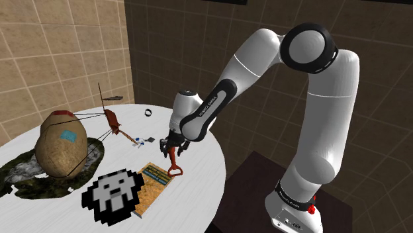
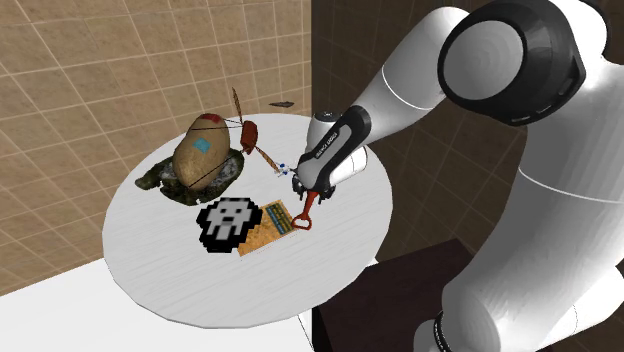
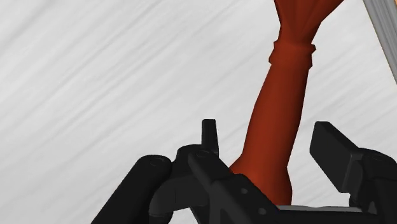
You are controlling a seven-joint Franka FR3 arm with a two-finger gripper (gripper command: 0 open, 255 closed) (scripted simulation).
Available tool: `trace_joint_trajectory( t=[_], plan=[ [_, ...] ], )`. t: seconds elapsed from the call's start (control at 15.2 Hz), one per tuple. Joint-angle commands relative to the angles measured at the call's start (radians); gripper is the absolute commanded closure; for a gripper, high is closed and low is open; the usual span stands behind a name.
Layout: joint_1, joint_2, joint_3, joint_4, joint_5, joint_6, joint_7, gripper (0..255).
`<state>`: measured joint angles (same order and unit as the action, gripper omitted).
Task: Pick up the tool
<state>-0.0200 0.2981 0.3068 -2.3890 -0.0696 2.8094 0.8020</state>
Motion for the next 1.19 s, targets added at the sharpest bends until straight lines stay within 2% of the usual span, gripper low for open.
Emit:
trace_joint_trajectory(
  t=[0.0, 0.53, 1.12],
  plan=[
    [0.001, 0.001, -0.001, 0.000, -0.001, 0.002, 0.001, 255],
    [0.002, 0.003, -0.002, 0.001, -0.002, 0.003, 0.002, 255],
    [-0.033, -0.115, 0.044, 0.000, 0.071, -0.110, -0.045, 255]
  ],
)
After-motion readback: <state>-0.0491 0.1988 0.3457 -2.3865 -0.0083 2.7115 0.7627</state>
